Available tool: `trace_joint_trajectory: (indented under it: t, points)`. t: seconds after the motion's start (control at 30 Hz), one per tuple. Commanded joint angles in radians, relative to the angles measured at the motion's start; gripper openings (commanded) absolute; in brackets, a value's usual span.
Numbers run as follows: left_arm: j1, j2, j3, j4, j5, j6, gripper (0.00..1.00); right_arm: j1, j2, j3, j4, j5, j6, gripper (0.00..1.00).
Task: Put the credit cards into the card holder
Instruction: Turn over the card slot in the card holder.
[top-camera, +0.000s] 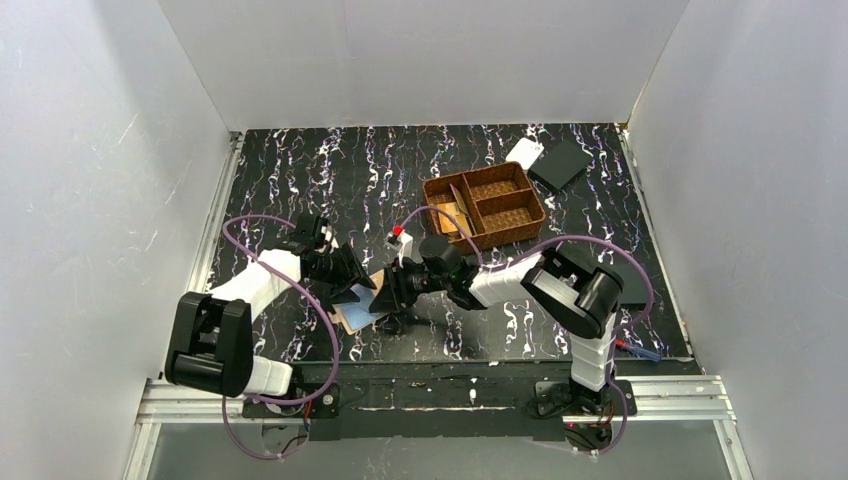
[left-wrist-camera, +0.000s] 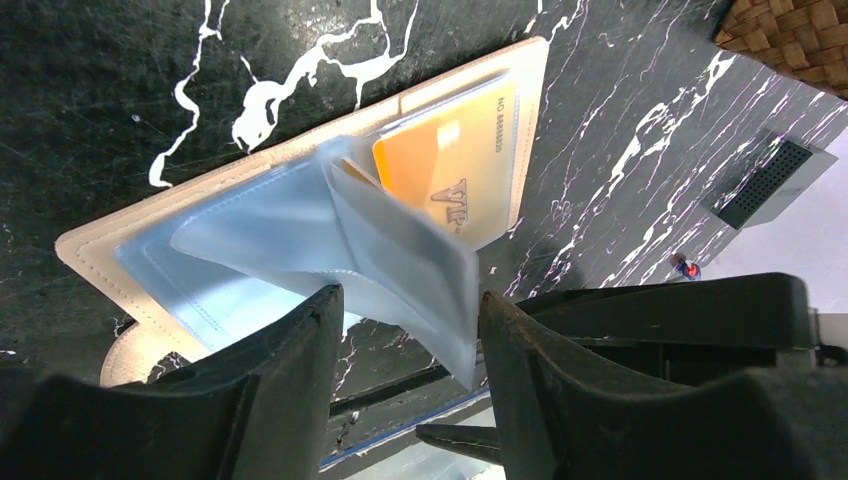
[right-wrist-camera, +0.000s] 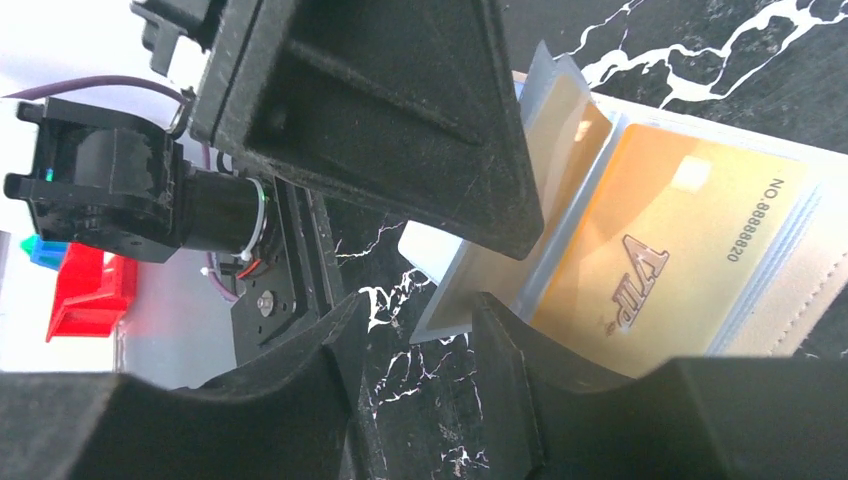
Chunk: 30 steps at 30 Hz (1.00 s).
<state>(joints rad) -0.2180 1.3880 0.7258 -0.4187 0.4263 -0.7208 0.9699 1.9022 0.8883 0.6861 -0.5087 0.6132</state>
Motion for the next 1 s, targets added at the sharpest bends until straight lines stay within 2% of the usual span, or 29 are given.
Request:
trace_joint_trajectory:
  t: [0.0, 0.13, 0.33, 0.53, 0.97]
  points:
    - [-0.003, 0.004, 0.028, -0.011, 0.005, 0.012, 0.51, 0.018, -0.048, 0.038, -0.011, 0.041, -0.052, 0.52]
    - [-0.002, -0.001, 0.022, -0.013, 0.001, 0.014, 0.51, 0.026, -0.048, 0.062, -0.064, 0.070, -0.076, 0.51]
    - [-0.002, -0.025, 0.027, -0.043, -0.005, 0.019, 0.52, 0.028, -0.032, 0.074, -0.101, 0.085, -0.102, 0.44]
    - [0.001, -0.071, 0.078, -0.123, -0.037, 0.051, 0.60, 0.027, -0.014, 0.090, -0.125, 0.100, -0.110, 0.43]
    - [0.113, -0.094, 0.224, -0.195, 0.030, 0.083, 0.66, 0.027, -0.007, 0.102, -0.142, 0.094, -0.125, 0.40]
